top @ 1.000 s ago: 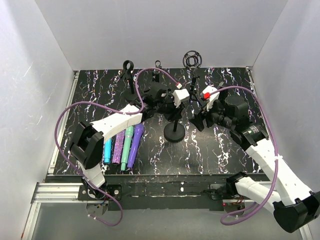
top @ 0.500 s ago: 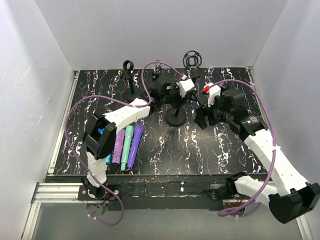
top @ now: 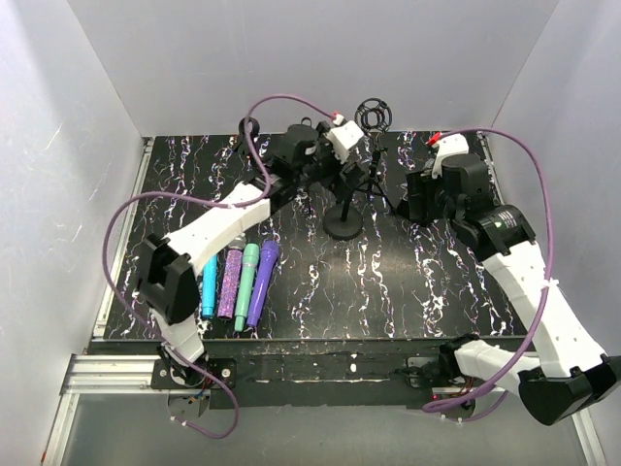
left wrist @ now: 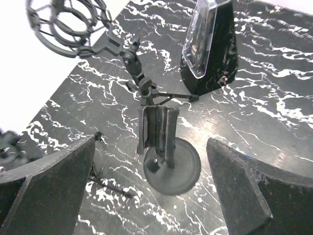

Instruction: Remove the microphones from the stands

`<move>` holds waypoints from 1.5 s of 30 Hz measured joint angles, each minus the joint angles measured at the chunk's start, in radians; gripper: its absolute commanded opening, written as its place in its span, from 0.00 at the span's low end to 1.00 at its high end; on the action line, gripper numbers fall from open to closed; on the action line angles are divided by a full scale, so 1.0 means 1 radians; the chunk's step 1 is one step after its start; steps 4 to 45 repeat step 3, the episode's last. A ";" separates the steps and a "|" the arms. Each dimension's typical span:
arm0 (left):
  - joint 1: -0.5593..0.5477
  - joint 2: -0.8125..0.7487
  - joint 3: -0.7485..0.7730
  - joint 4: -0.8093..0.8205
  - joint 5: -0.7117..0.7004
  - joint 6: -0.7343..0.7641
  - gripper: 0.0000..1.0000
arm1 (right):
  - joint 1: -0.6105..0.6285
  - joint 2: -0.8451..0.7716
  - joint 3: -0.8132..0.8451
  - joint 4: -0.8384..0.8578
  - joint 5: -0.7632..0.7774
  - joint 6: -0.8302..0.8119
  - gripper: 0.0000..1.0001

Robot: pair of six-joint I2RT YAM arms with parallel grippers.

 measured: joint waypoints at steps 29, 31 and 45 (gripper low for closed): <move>0.005 -0.112 -0.016 -0.060 -0.028 -0.027 0.98 | -0.003 0.013 0.026 0.013 0.081 -0.004 0.94; 0.005 -0.112 -0.016 -0.060 -0.028 -0.027 0.98 | -0.003 0.013 0.026 0.013 0.081 -0.004 0.94; 0.005 -0.112 -0.016 -0.060 -0.028 -0.027 0.98 | -0.003 0.013 0.026 0.013 0.081 -0.004 0.94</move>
